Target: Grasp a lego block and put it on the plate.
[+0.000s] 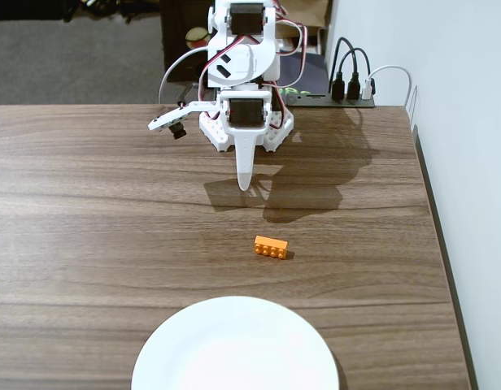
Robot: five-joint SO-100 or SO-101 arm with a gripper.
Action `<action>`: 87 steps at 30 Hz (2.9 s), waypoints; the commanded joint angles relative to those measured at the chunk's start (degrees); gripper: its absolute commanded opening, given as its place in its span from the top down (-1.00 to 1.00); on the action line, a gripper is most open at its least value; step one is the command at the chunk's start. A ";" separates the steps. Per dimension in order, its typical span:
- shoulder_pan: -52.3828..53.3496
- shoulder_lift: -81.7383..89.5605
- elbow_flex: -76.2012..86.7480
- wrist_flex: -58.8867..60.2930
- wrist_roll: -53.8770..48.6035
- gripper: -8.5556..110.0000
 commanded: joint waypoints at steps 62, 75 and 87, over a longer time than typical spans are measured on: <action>-2.37 -33.57 -11.34 -14.94 15.29 0.85; -5.54 -58.36 -24.17 -19.16 24.35 0.84; -6.86 -63.28 -28.30 -20.48 28.39 0.51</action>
